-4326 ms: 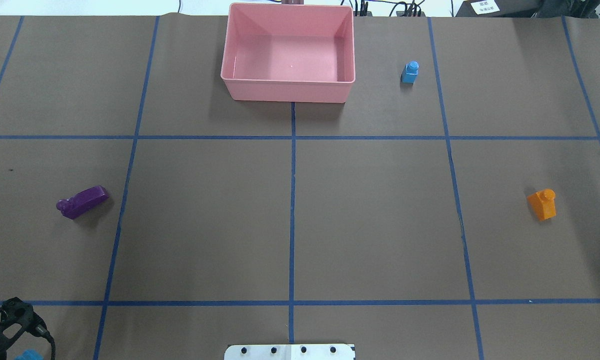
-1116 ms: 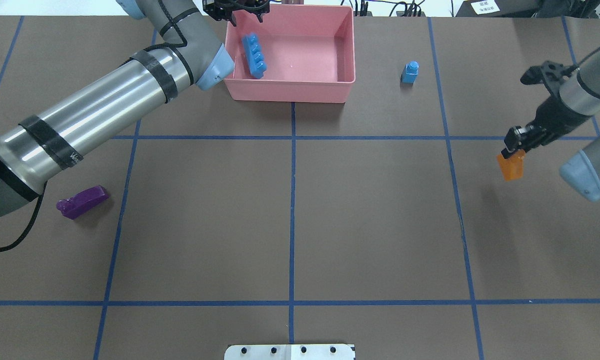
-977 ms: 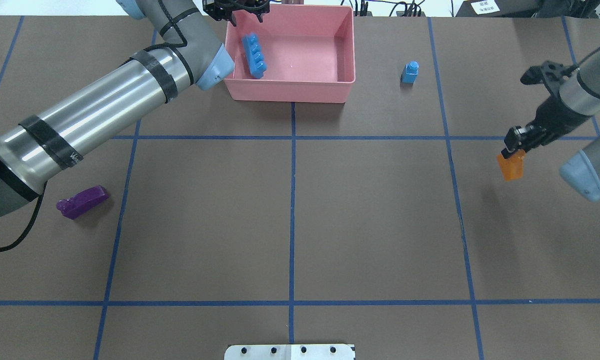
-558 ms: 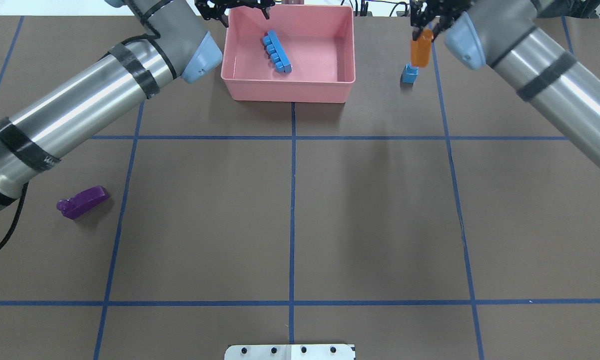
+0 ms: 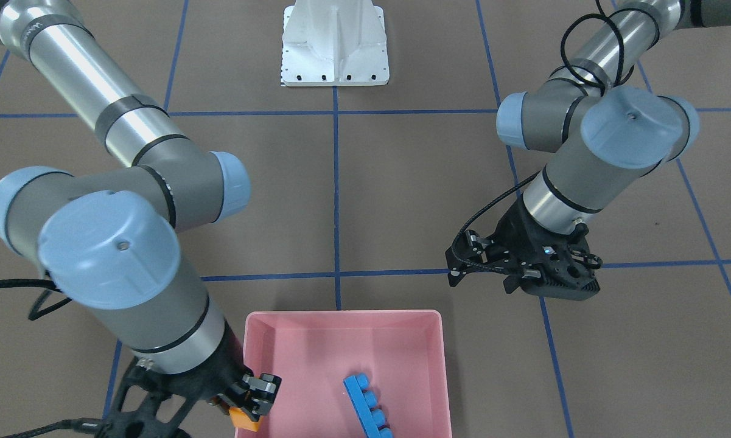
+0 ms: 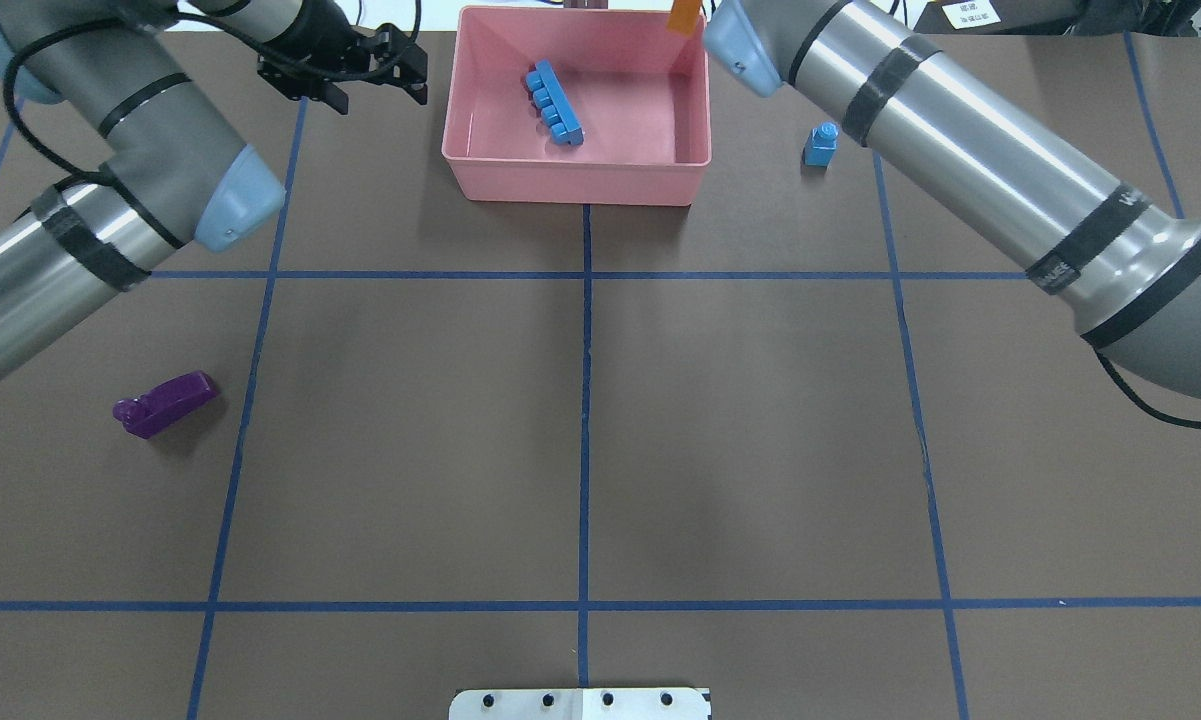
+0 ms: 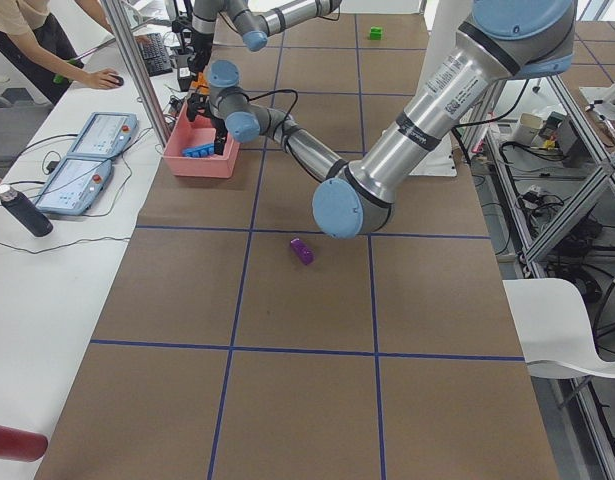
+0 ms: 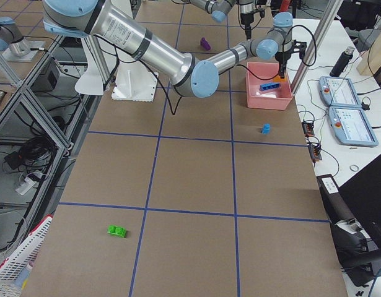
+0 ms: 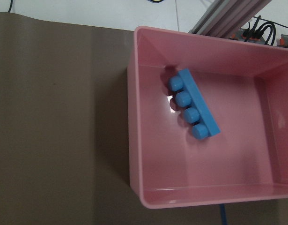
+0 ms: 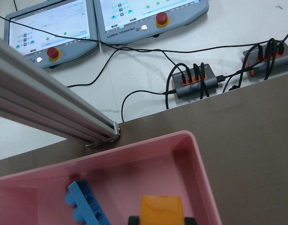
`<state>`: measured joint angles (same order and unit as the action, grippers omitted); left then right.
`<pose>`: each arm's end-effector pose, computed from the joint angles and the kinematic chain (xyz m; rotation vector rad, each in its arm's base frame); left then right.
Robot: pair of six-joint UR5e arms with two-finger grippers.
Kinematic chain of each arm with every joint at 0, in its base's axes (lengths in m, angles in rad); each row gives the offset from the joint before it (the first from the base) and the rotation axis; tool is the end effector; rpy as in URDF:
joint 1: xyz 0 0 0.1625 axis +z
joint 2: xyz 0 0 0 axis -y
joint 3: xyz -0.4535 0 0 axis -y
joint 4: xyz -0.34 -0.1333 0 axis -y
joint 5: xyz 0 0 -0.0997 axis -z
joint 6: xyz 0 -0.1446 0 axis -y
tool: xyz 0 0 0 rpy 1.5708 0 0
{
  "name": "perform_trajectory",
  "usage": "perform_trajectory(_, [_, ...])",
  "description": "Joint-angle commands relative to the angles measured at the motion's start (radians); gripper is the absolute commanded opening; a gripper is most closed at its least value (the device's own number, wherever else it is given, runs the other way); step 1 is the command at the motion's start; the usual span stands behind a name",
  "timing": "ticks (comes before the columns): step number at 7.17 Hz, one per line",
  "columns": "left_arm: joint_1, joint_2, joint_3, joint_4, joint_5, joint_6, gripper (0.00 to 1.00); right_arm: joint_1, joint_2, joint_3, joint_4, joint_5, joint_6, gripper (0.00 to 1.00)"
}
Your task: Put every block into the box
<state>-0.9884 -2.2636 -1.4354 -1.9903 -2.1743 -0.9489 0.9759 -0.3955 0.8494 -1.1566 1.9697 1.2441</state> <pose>0.3602 -0.6400 0.3156 0.2968 1.0509 -0.0347 -0.4350 -0.7805 0.1982 0.2237 -0.9137 0.4281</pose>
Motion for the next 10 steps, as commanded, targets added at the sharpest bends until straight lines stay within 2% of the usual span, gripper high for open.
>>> perform_trajectory(1, [-0.035,0.137,-0.115,0.002,-0.041,0.125,1.00,-0.104,0.024,-0.052,0.070,-0.146,0.090,0.00])
perform_trajectory(2, [-0.036,0.200,-0.182,0.066,-0.044,0.204,1.00,-0.123,0.020,-0.053,0.071,-0.159,0.090,0.55])
perform_trajectory(3, [-0.026,0.279,-0.292,0.235,-0.038,0.386,1.00,-0.129,0.018,-0.053,0.069,-0.158,0.090,1.00])
perform_trajectory(4, [-0.010,0.358,-0.407,0.421,-0.030,0.629,1.00,-0.128,0.018,-0.043,0.069,-0.150,0.083,1.00])
perform_trajectory(5, [0.005,0.457,-0.465,0.495,0.043,0.815,1.00,-0.103,0.018,-0.008,0.068,-0.111,0.080,1.00])
perform_trajectory(6, [0.072,0.519,-0.473,0.493,0.138,0.885,1.00,-0.047,0.007,0.029,0.060,0.009,0.075,1.00])
perform_trajectory(8, [0.193,0.521,-0.458,0.496,0.154,0.977,0.98,0.061,-0.142,0.214,0.054,0.180,0.028,1.00])
perform_trajectory(9, [0.201,0.529,-0.453,0.496,0.145,1.027,0.99,0.140,-0.246,0.315,0.034,0.312,-0.029,1.00])
perform_trajectory(10, [0.206,0.542,-0.438,0.490,0.140,1.029,0.99,0.197,-0.323,0.380,0.025,0.389,-0.099,1.00])
